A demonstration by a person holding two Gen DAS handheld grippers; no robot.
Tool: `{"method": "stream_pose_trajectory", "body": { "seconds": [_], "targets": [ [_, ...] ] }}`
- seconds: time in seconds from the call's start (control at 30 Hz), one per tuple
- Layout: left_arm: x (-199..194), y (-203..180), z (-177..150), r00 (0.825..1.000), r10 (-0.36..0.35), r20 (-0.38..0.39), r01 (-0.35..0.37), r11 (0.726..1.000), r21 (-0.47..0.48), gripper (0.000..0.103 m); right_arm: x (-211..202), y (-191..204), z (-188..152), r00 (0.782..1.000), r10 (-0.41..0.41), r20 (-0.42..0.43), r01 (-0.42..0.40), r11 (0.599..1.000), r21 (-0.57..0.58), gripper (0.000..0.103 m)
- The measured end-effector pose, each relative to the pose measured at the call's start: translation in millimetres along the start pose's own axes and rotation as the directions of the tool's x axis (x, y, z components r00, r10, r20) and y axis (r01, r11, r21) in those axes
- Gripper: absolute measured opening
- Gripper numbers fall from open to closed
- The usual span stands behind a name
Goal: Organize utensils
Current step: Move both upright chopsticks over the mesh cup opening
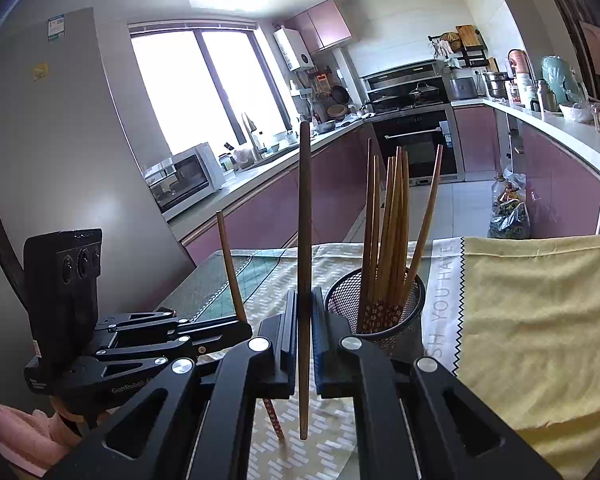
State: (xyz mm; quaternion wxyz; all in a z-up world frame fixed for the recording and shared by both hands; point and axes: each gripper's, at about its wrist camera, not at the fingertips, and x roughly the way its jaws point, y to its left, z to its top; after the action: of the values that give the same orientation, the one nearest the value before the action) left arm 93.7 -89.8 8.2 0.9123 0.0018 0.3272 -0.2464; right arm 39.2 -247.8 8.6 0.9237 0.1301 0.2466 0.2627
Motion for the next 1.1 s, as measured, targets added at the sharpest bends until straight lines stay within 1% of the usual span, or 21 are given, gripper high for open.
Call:
{"method": "stream_pose_trajectory", "body": {
  "seconds": [1.1],
  "targets": [
    [-10, -12, 19, 0.999, -0.008, 0.038, 0.006, 0.999, 0.043, 0.007, 0, -4, 12, 0.999, -0.005, 0.032, 0.006, 1.000, -0.014, 0.006]
  ]
}}
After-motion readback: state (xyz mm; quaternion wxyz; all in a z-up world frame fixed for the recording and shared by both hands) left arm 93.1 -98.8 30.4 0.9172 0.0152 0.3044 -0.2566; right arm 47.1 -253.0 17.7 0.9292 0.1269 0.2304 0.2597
